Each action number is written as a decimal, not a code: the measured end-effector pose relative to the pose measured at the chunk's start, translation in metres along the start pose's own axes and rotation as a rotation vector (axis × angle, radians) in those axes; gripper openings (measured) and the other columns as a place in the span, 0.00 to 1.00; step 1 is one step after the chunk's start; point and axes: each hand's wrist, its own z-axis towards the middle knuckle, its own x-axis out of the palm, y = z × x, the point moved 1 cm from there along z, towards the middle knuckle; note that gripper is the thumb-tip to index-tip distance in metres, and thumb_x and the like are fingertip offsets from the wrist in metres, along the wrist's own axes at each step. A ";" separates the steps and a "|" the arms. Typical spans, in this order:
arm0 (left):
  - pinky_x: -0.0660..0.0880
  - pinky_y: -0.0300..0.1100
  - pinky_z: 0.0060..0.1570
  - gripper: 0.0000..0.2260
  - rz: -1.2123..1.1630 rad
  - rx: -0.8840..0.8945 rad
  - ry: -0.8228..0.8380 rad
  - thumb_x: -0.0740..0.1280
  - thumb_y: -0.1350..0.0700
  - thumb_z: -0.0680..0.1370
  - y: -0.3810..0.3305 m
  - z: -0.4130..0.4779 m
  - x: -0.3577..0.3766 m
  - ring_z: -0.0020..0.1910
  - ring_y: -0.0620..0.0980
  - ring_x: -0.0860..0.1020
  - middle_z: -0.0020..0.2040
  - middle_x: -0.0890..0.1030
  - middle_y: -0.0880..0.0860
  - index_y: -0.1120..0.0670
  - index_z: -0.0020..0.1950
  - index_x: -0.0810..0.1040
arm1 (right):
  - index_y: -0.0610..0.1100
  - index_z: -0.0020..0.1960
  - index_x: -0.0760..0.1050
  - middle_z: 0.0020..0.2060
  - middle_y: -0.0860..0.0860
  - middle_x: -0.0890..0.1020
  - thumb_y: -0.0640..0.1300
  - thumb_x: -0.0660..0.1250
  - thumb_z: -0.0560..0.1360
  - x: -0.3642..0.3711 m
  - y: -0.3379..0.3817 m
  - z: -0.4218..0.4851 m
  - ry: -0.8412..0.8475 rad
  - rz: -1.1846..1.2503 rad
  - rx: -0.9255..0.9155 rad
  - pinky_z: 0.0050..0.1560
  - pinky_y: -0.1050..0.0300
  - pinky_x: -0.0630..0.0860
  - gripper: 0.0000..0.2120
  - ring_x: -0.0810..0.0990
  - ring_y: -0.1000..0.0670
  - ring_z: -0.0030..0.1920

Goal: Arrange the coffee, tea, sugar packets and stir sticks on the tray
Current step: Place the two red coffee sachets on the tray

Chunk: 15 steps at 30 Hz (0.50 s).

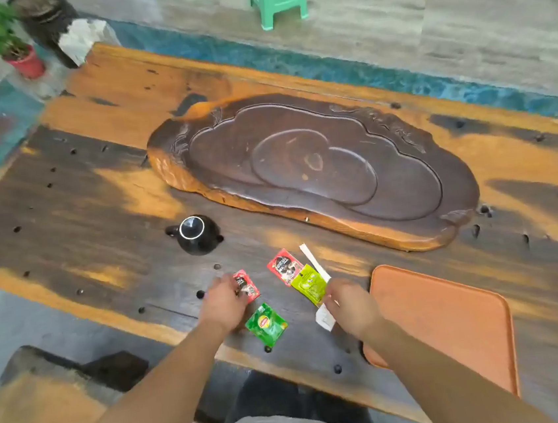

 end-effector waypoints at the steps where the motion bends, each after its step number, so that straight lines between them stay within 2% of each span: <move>1: 0.75 0.53 0.53 0.09 0.009 0.012 -0.005 0.68 0.53 0.74 0.004 0.011 -0.003 0.54 0.63 0.78 0.54 0.77 0.60 0.55 0.51 0.73 | 0.42 0.48 0.76 0.51 0.42 0.82 0.43 0.65 0.76 0.003 0.006 0.016 -0.002 0.015 -0.020 0.47 0.47 0.76 0.04 0.80 0.38 0.53; 5: 0.73 0.54 0.59 0.22 0.192 0.077 0.003 0.73 0.48 0.71 0.014 0.041 -0.008 0.59 0.61 0.73 0.59 0.74 0.59 0.56 0.59 0.73 | 0.43 0.58 0.77 0.57 0.41 0.80 0.42 0.66 0.76 -0.001 0.044 0.066 -0.006 -0.046 -0.025 0.54 0.48 0.76 0.11 0.78 0.39 0.59; 8: 0.74 0.54 0.59 0.28 0.268 0.093 0.000 0.74 0.41 0.68 0.020 0.047 -0.004 0.61 0.59 0.70 0.60 0.72 0.56 0.54 0.60 0.71 | 0.44 0.63 0.74 0.58 0.42 0.79 0.44 0.69 0.75 0.003 0.060 0.093 0.015 -0.084 -0.015 0.57 0.49 0.73 0.17 0.76 0.40 0.61; 12: 0.74 0.52 0.58 0.30 0.335 0.133 -0.017 0.73 0.36 0.67 0.025 0.054 0.001 0.59 0.57 0.71 0.58 0.74 0.56 0.55 0.59 0.74 | 0.39 0.66 0.69 0.61 0.39 0.76 0.47 0.73 0.73 0.015 0.079 0.118 0.096 -0.268 0.032 0.59 0.47 0.74 0.26 0.75 0.37 0.62; 15: 0.74 0.51 0.56 0.26 0.284 0.133 -0.029 0.75 0.38 0.67 0.027 0.054 0.000 0.56 0.56 0.71 0.55 0.75 0.54 0.55 0.55 0.75 | 0.38 0.65 0.67 0.61 0.38 0.76 0.46 0.74 0.72 0.024 0.090 0.126 0.089 -0.350 0.108 0.60 0.45 0.74 0.27 0.75 0.36 0.62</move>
